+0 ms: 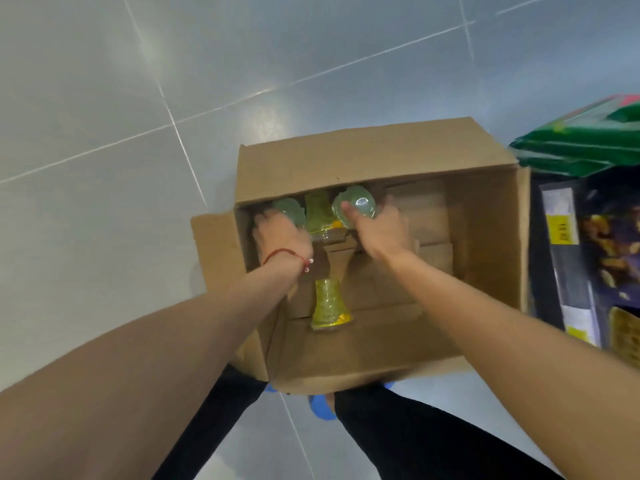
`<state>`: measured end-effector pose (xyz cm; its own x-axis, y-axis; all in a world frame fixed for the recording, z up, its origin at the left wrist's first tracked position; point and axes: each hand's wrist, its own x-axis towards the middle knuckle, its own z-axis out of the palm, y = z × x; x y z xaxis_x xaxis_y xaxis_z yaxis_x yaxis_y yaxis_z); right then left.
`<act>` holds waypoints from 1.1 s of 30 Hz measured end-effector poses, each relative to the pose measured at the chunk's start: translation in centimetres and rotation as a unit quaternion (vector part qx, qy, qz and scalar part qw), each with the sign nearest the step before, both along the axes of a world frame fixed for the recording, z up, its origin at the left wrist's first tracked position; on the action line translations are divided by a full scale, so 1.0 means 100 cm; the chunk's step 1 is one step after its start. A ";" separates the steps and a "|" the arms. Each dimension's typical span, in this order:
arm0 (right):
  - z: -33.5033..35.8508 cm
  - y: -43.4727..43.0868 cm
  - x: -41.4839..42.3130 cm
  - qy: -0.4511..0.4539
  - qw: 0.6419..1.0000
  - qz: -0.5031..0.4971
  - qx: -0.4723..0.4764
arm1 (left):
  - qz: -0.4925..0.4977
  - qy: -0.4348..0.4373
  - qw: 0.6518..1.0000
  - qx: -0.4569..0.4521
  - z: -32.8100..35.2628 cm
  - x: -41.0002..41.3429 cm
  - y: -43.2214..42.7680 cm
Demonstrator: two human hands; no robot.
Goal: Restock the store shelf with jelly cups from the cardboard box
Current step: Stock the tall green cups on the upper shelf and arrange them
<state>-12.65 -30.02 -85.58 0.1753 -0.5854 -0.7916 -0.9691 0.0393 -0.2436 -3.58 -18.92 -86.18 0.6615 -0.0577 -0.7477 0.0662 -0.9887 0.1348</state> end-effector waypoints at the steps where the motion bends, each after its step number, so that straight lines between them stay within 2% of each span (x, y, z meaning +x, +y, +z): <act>1: -0.010 -0.002 0.002 0.009 1.000 -0.006 0.010 | 0.026 -0.001 1.000 0.002 -0.008 0.001 -0.003; 7: -0.017 0.000 -0.004 0.017 0.998 -0.034 -0.048 | 0.107 -0.007 0.994 0.004 -0.007 0.001 -0.009; 12: 0.002 0.001 -0.014 0.006 0.998 -0.066 -0.008 | 0.105 0.012 0.994 0.012 0.011 0.005 -0.002; 14: -0.004 -0.008 -0.006 -0.005 0.996 -0.090 -0.010 | 0.068 0.021 0.997 0.018 0.004 0.010 -0.003; 17: -0.032 -0.021 0.009 0.005 0.995 -0.094 0.023 | -0.058 0.027 0.997 0.042 -0.013 0.012 -0.002; 20: -0.056 -0.026 0.020 0.069 0.997 -0.007 0.022 | -0.199 0.023 0.978 0.060 -0.028 0.010 0.000; 22: -0.064 -0.022 0.018 0.078 0.997 0.019 0.007 | -0.270 0.027 0.959 0.083 -0.036 0.015 0.000; 24: -0.066 -0.014 0.007 0.050 0.999 -0.011 0.000 | -0.300 0.038 0.949 0.095 -0.034 0.021 -0.003; 26: -0.059 -0.002 -0.011 0.006 0.994 -0.109 0.020 | -0.300 0.036 0.949 0.084 -0.020 0.021 0.000; 28: -0.038 0.006 -0.035 -0.038 0.960 -0.264 0.087 | -0.304 0.010 0.950 0.070 0.005 0.015 0.006; 30: 0.001 0.012 -0.060 -0.065 0.894 -0.400 0.189 | -0.327 -0.006 0.943 0.058 0.038 0.008 0.016; 32: 0.046 0.024 -0.088 -0.074 0.837 -0.460 0.289 | -0.321 0.024 0.946 0.047 0.071 -0.001 0.027; 33: 0.061 0.032 -0.101 -0.080 0.812 -0.478 0.325 | -0.282 0.051 0.957 0.045 0.084 -0.006 0.031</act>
